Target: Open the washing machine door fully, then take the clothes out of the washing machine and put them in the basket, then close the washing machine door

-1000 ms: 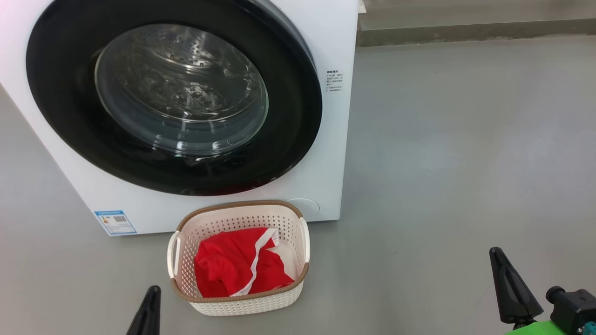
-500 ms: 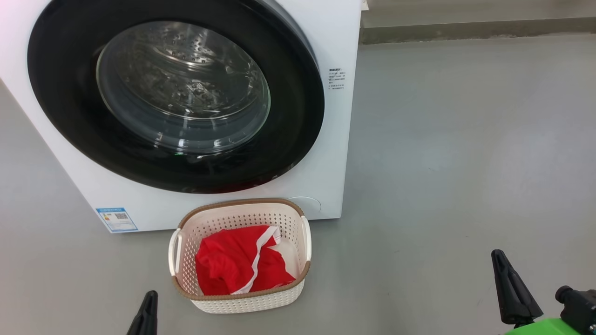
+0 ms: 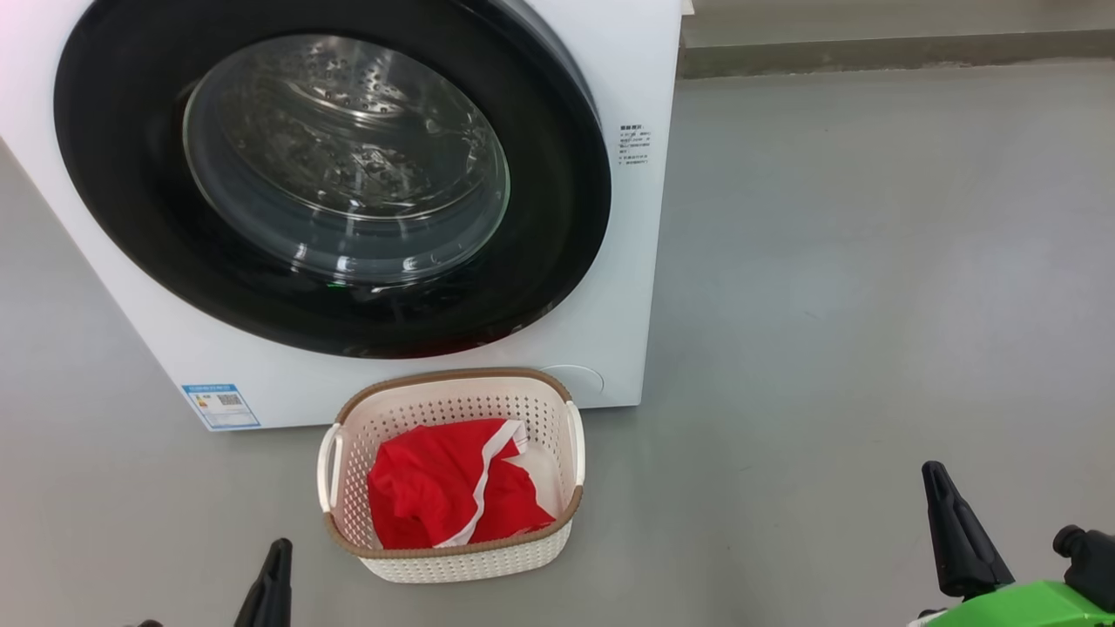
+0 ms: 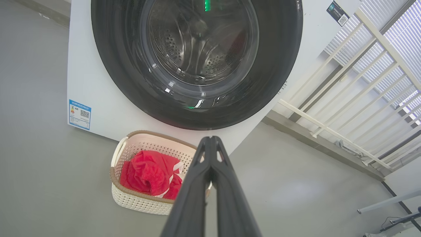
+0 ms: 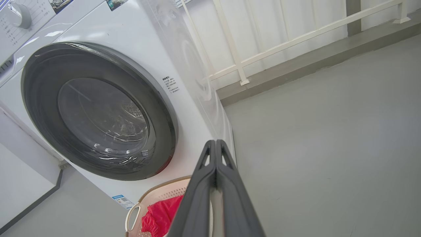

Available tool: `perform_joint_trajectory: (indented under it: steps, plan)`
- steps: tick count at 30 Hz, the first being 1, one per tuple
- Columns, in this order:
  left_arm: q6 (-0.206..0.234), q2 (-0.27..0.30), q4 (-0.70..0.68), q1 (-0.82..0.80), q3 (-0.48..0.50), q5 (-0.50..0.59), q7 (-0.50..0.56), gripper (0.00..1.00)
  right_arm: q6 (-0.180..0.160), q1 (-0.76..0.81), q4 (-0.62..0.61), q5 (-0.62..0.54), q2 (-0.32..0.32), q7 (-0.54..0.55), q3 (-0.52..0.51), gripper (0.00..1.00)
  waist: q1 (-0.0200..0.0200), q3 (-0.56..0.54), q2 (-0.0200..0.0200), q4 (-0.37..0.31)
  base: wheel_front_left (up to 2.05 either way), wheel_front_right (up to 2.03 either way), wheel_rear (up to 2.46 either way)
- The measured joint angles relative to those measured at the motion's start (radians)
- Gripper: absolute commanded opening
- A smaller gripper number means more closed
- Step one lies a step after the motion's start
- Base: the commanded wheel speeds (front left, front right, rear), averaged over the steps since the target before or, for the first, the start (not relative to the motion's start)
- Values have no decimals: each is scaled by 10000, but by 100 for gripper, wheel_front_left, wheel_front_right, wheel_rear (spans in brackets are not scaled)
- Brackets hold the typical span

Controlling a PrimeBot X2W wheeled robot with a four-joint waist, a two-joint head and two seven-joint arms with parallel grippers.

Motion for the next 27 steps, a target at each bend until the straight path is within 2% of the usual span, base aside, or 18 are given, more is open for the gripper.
perform_joint_trajectory:
  steps: [27]
  plan:
    - [-324,-382,587,-460,426,-2475,700,0,0,-546,470,3070,-82,585,12,0,-1,97,0,111,0,0,0]
